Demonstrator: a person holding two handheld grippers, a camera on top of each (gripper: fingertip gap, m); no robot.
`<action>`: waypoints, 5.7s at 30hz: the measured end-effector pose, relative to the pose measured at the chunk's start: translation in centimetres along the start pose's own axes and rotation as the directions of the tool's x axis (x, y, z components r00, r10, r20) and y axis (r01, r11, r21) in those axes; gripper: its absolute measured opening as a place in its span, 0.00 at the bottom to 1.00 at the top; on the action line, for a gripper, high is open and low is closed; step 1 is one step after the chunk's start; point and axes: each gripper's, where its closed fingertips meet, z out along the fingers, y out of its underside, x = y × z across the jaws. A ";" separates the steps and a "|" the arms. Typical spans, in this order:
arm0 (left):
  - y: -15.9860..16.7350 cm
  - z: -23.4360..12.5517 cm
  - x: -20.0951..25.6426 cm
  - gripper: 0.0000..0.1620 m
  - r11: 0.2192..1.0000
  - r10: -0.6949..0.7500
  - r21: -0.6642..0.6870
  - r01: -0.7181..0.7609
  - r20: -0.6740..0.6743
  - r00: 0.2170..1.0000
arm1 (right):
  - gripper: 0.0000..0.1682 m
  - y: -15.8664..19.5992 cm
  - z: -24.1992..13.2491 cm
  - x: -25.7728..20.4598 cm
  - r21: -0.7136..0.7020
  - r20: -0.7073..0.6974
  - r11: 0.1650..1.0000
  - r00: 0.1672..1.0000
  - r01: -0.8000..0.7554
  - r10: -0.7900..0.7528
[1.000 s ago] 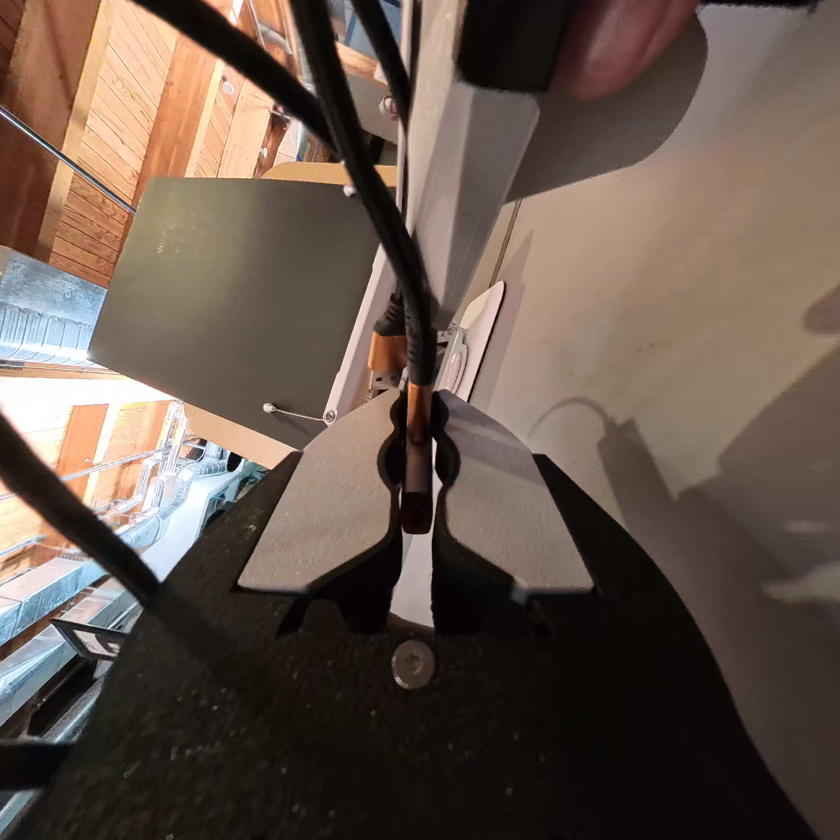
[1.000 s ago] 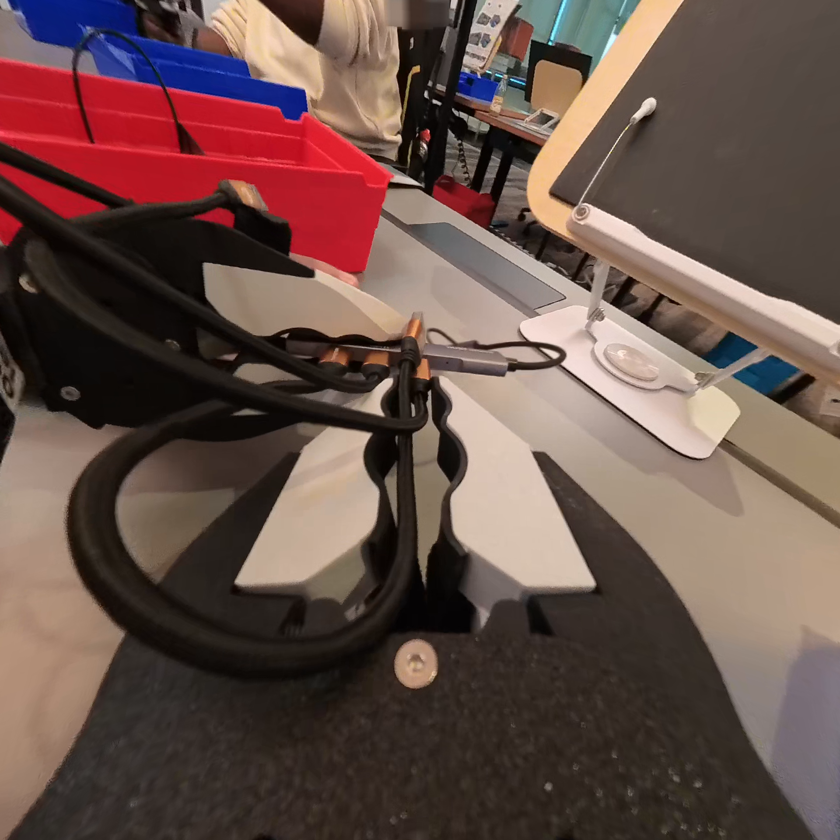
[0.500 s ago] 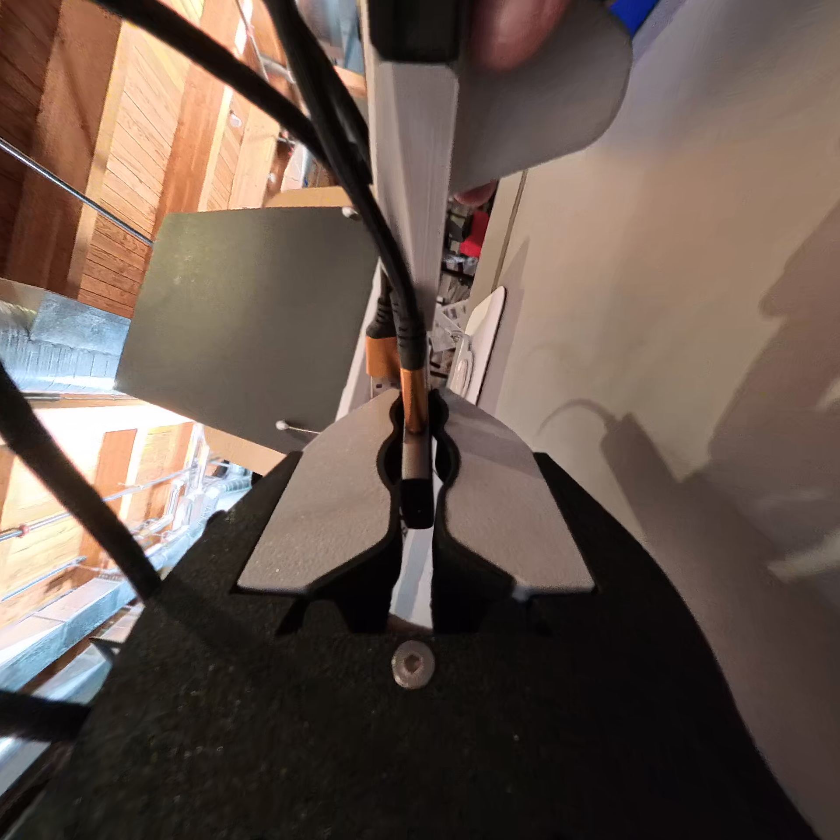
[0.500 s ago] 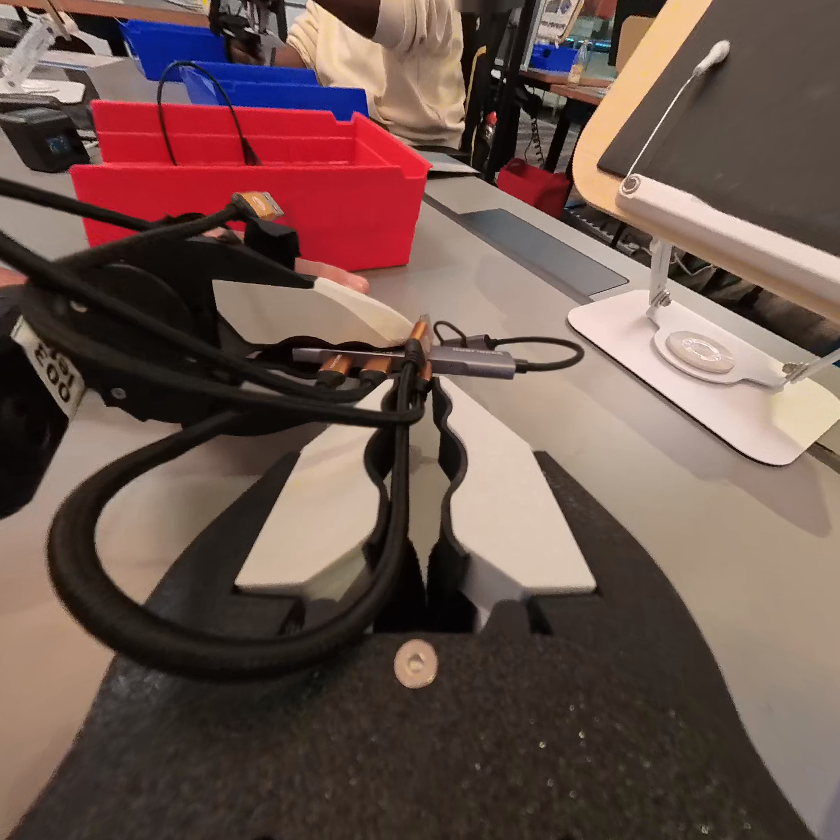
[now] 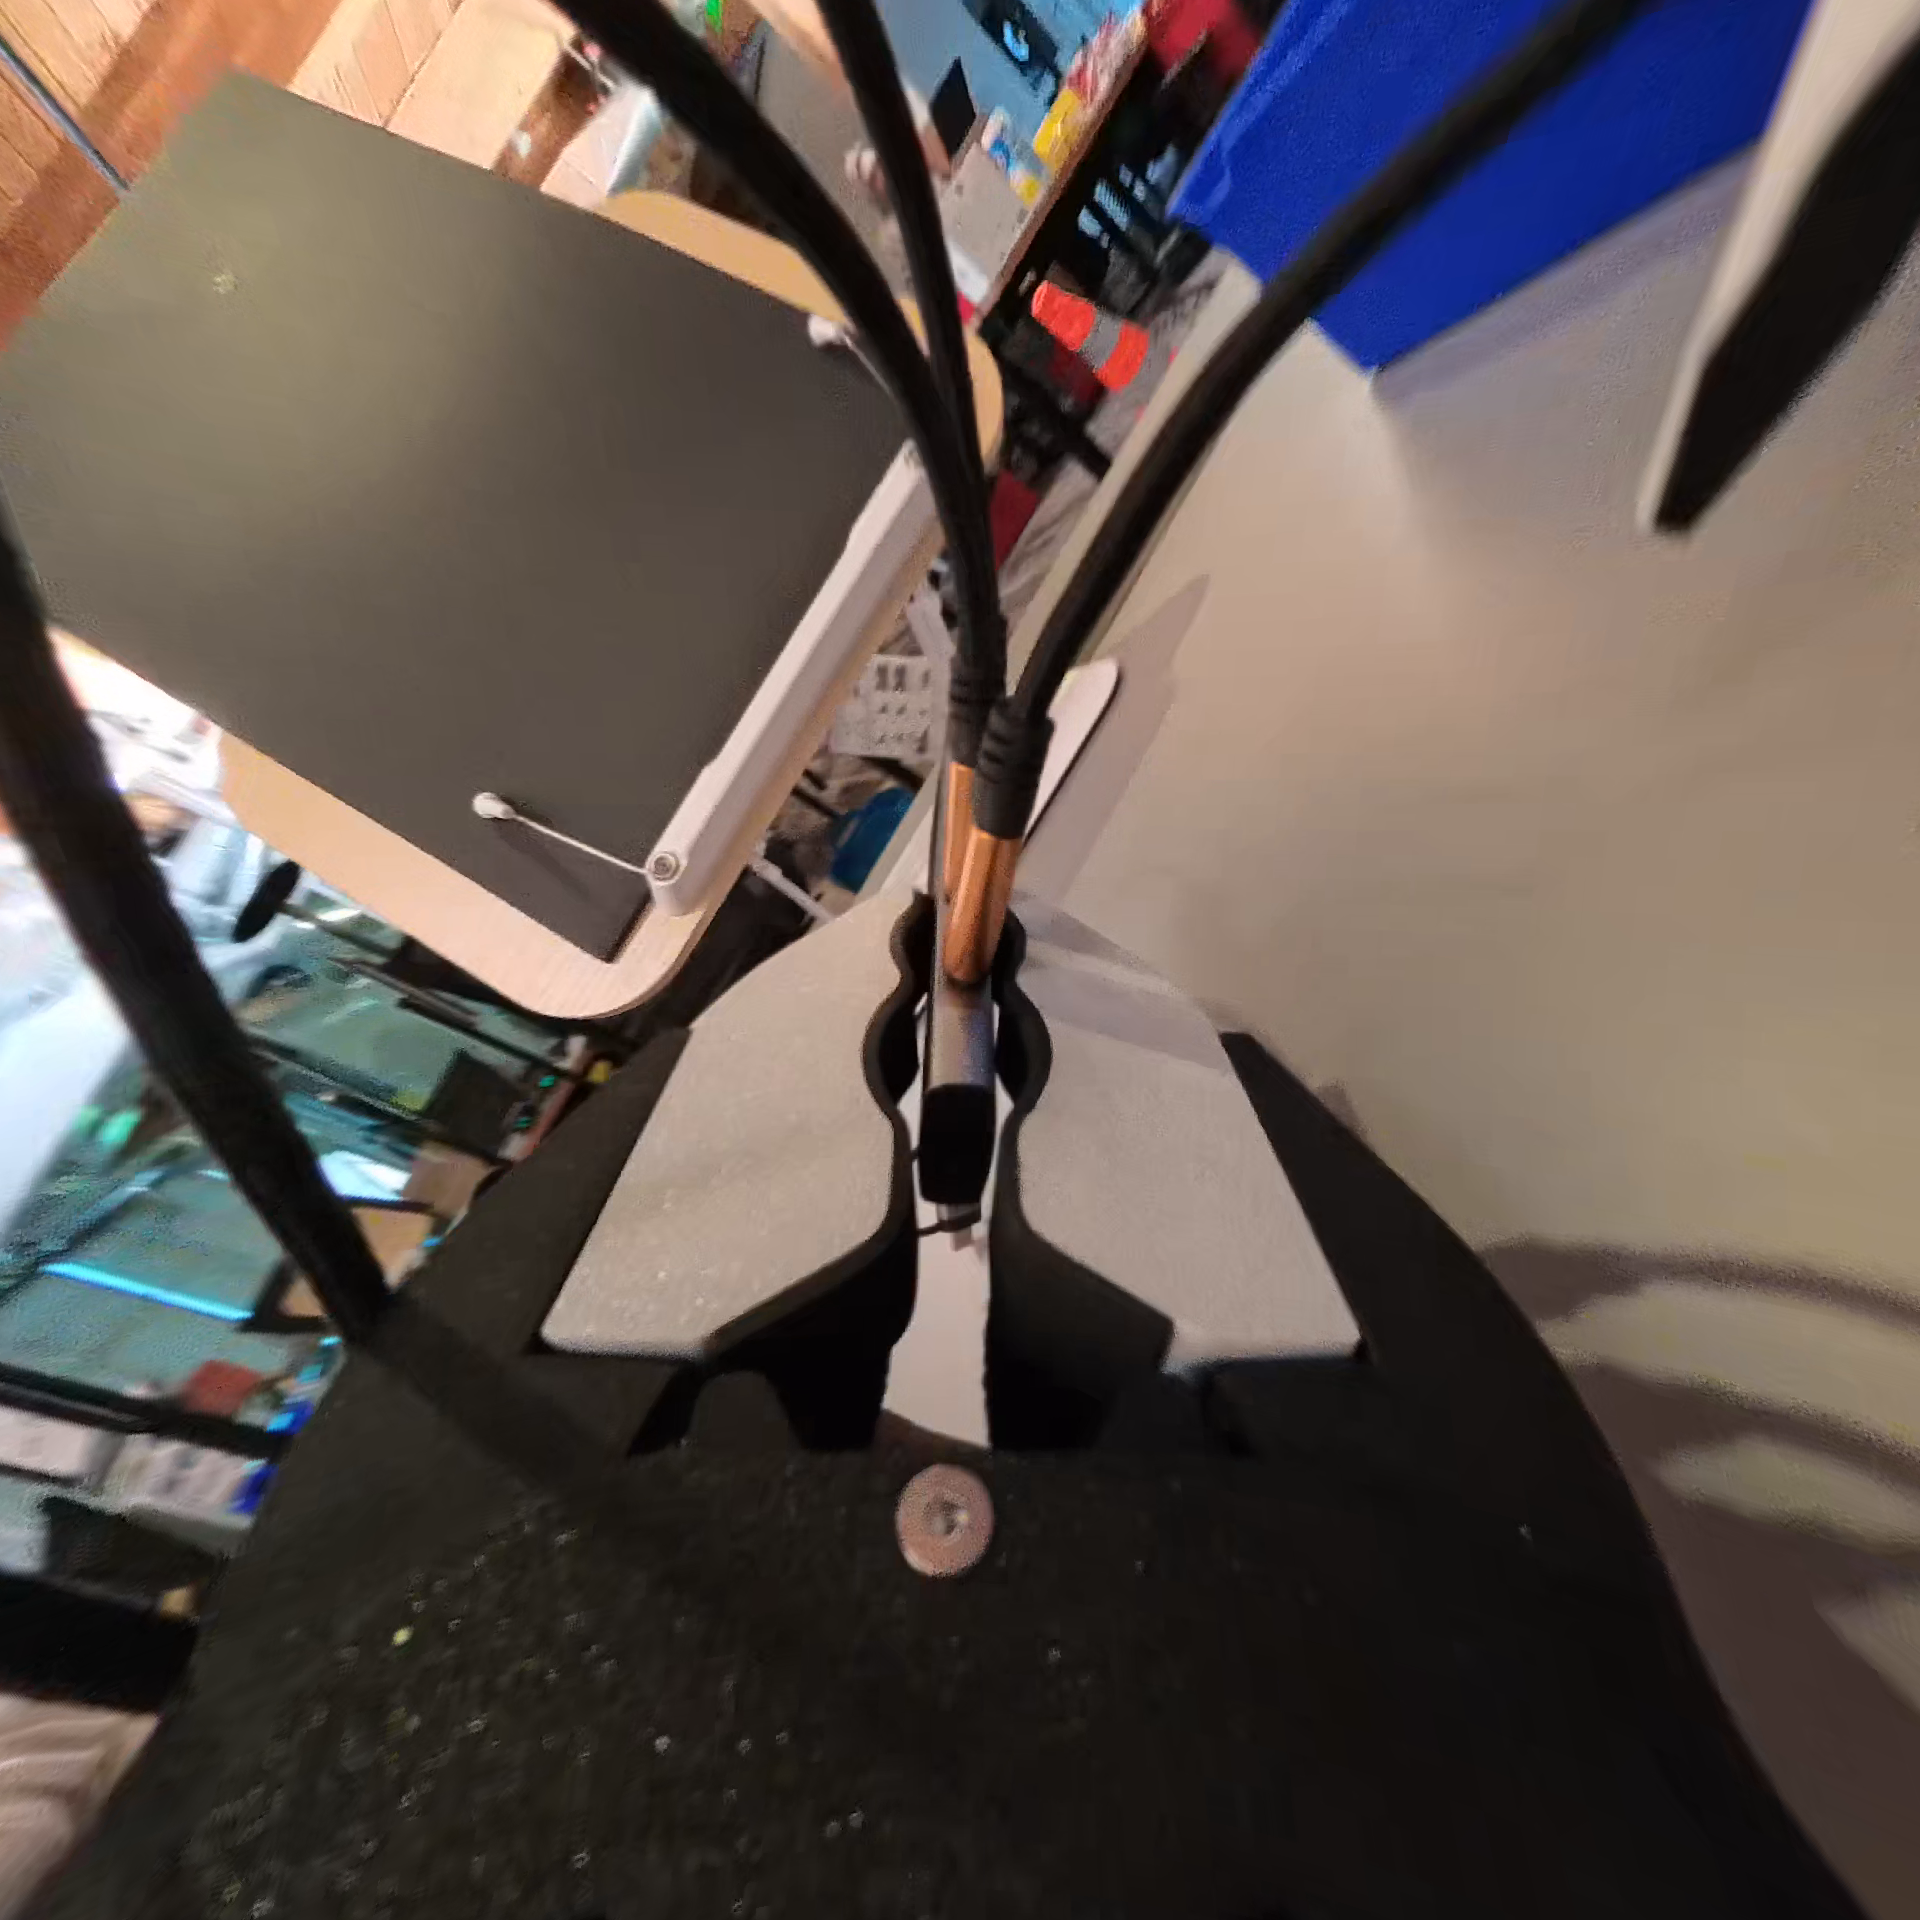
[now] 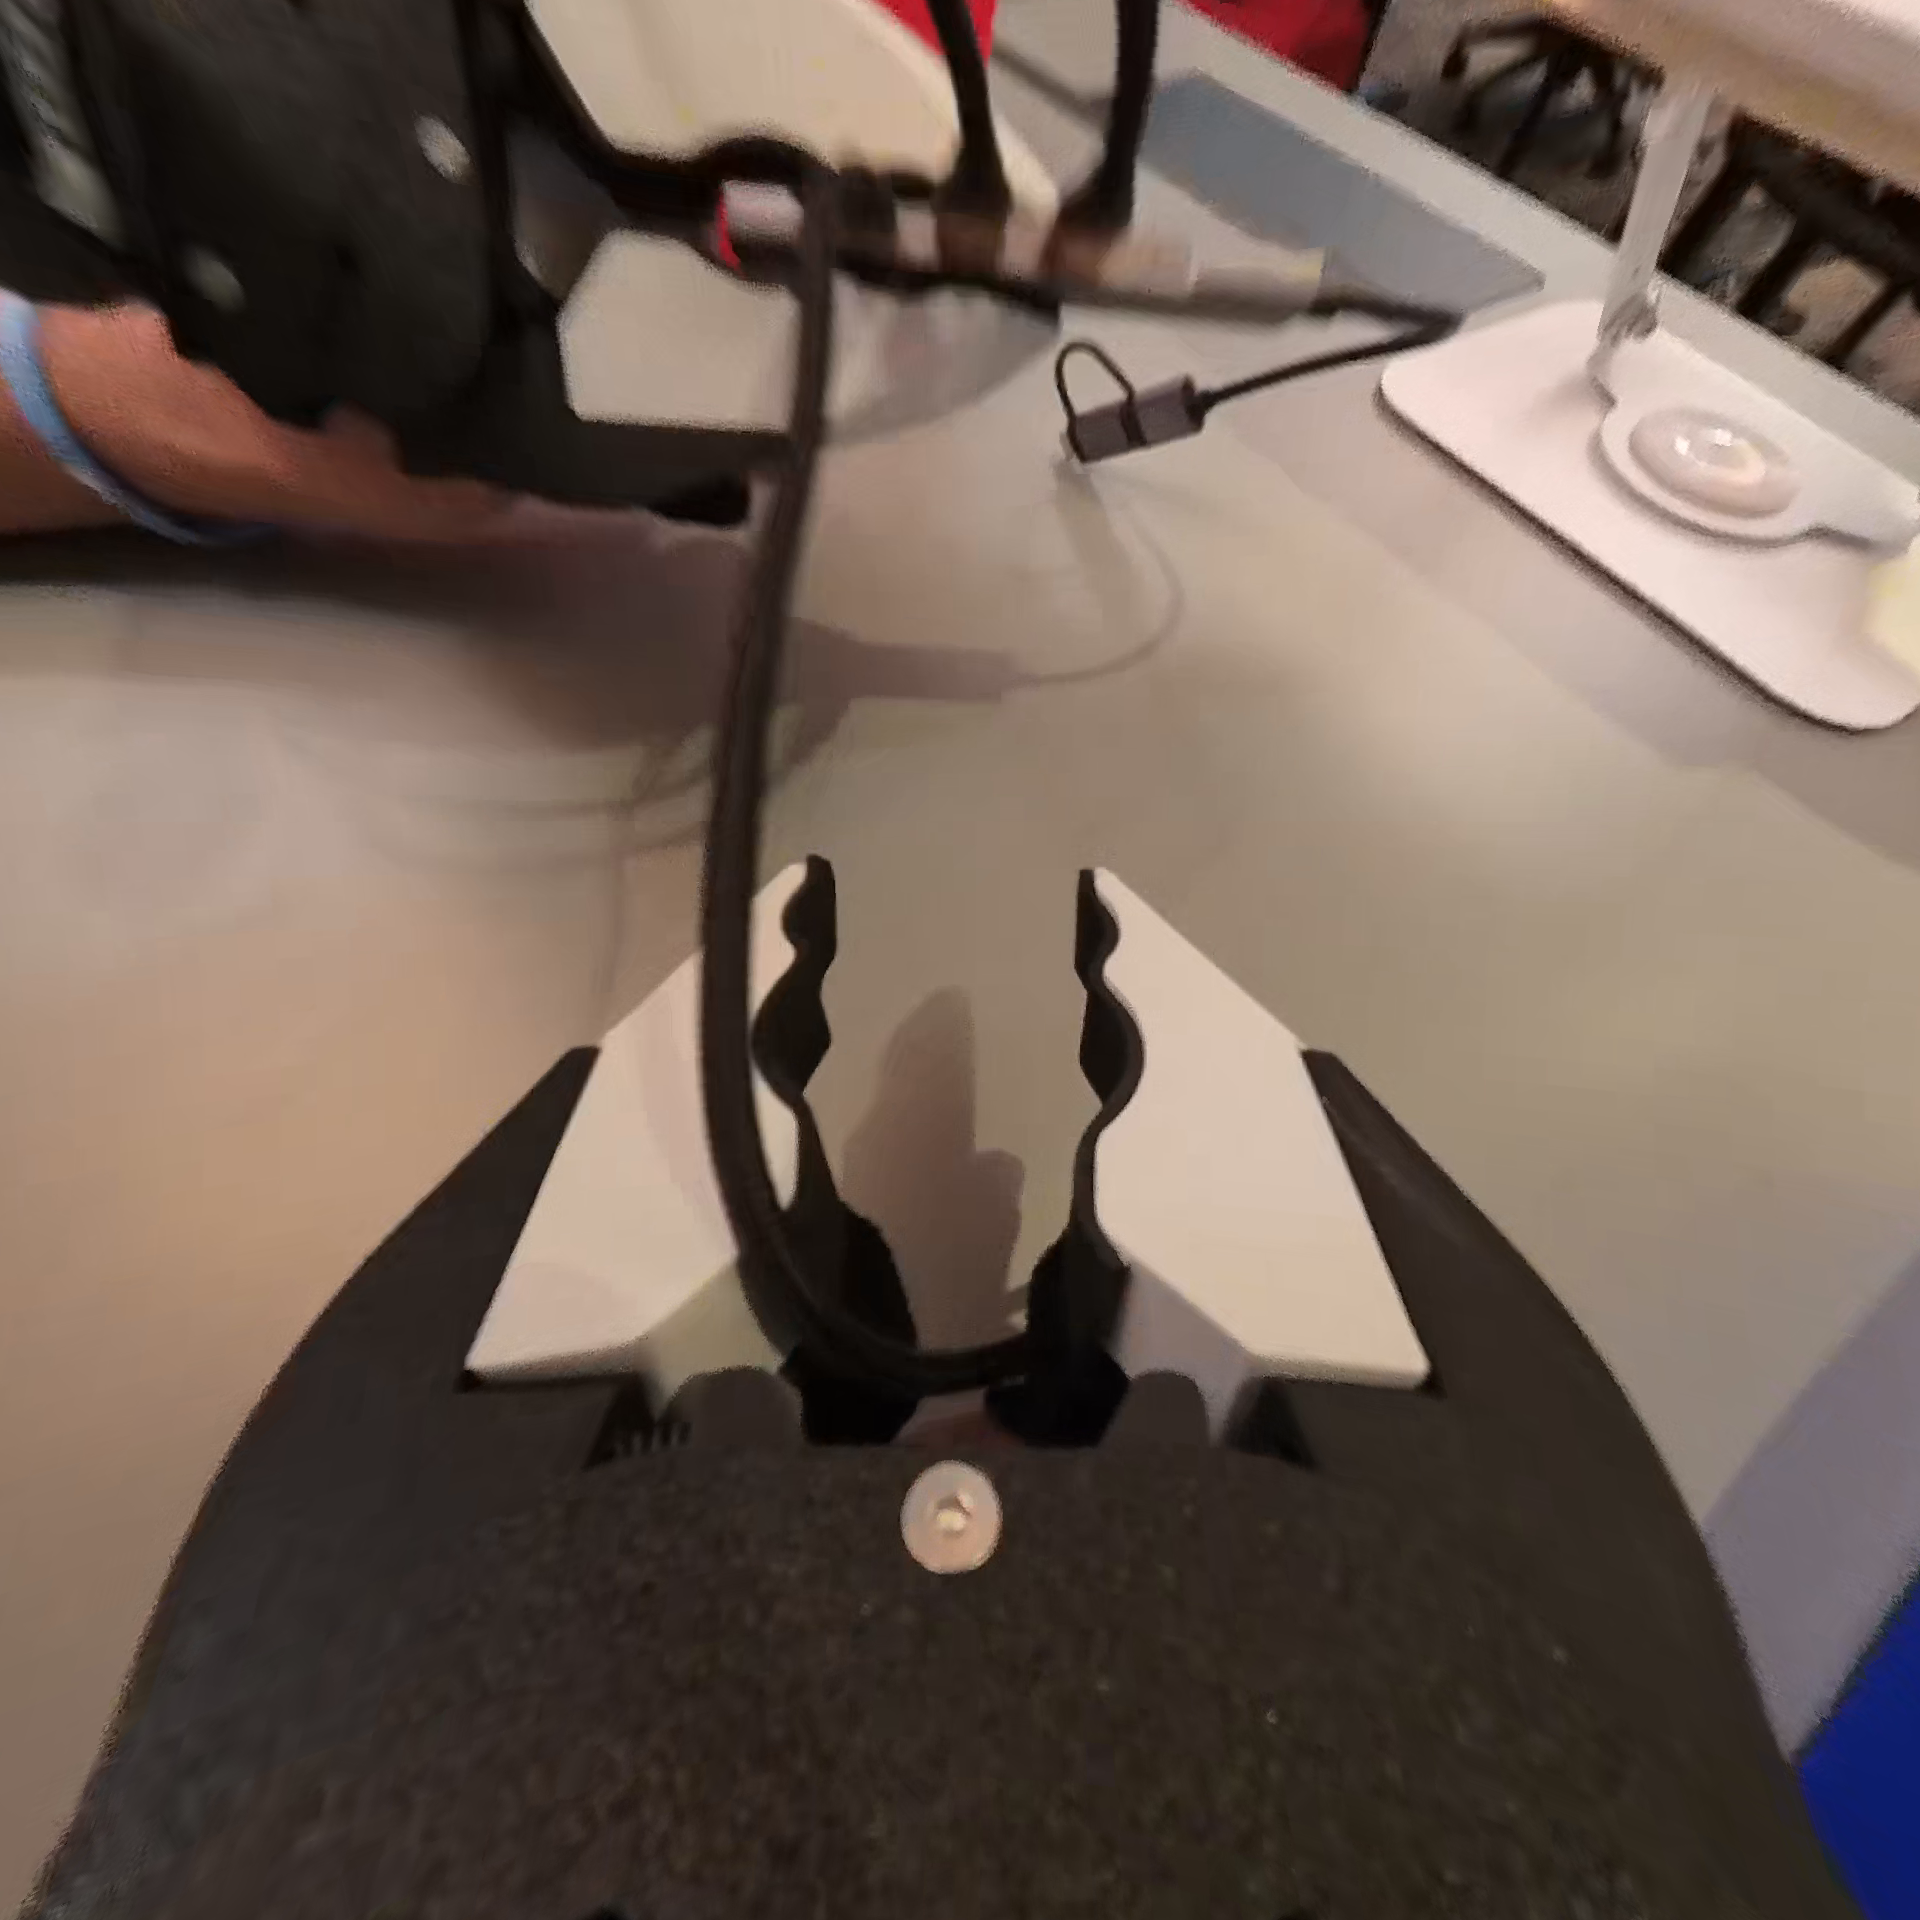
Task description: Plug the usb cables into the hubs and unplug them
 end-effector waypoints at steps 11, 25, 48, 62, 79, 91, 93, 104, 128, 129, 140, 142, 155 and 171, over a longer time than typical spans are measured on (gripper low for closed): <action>-5.9 -3.5 -1.1 0.05 0.885 -0.422 0.122 0.450 -0.198 0.885 | 0.26 -6.7 -1.4 2.0 0.074 -0.094 0.988 0.988 0.133 -0.126; -6.8 -5.2 -3.8 0.06 0.674 -0.718 -0.024 0.738 -0.254 0.648 | 0.22 -6.8 -2.6 0.4 0.162 -0.023 0.984 0.998 0.068 -0.065; -11.1 -10.2 1.9 0.06 0.414 -0.781 -0.400 0.818 -0.618 0.093 | 0.31 -10.7 -5.3 -3.7 0.087 0.441 0.974 0.868 0.210 -0.227; -8.3 -10.3 0.2 0.27 0.294 -0.867 -0.269 0.917 -0.478 0.138 | 0.07 -15.2 -4.6 -3.7 -0.317 0.712 0.849 0.697 0.422 -0.081; -6.6 -15.3 6.1 0.19 0.347 -0.887 -0.341 0.874 -0.423 0.187 | 0.07 -15.0 -10.9 8.0 -0.407 0.433 0.804 0.867 0.434 -0.248; -6.8 -15.7 7.1 0.17 0.387 -0.875 -0.364 0.847 -0.434 0.213 | 0.07 -7.5 -18.6 23.6 -0.430 0.073 0.886 0.985 0.174 -0.158; -6.9 -15.8 7.7 0.17 0.414 -0.866 -0.372 0.831 -0.441 0.234 | 0.07 -3.5 -18.2 25.6 -0.467 0.015 0.877 0.992 0.115 -0.122; -7.5 -16.0 11.4 0.17 0.576 -0.790 -0.413 0.706 -0.503 0.351 | 0.07 9.0 -14.6 29.4 -0.734 -0.040 0.679 0.995 0.033 -0.091; -7.7 -17.6 12.3 0.17 0.524 -0.808 -0.461 0.716 -0.535 0.247 | 0.40 0.4 -4.8 31.1 -0.542 0.004 0.840 1.000 0.016 -0.017; -7.7 -17.6 12.4 0.17 0.529 -0.805 -0.463 0.711 -0.538 0.249 | 0.33 0.4 -4.7 30.7 -0.544 0.025 0.839 1.000 0.021 -0.009; -7.9 -17.9 12.2 0.17 0.538 -0.797 -0.451 0.712 -0.548 0.255 | 0.00 -2.2 -7.5 31.4 -0.451 0.039 0.893 0.999 -0.010 0.031; -7.9 -17.9 12.2 0.17 0.534 -0.799 -0.450 0.715 -0.546 0.253 | 0.00 -3.0 -8.7 30.7 -0.411 0.078 0.912 0.996 -0.003 0.038; -8.6 -17.8 12.1 0.16 0.545 -0.788 -0.432 0.718 -0.556 0.264 | 0.00 -8.9 -20.9 29.8 -0.068 0.254 0.977 0.943 -0.203 0.214; -8.6 -17.7 12.2 0.16 0.552 -0.781 -0.433 0.712 -0.568 0.260 | 0.00 -12.9 -25.2 31.0 0.129 0.291 0.958 0.933 -0.257 0.211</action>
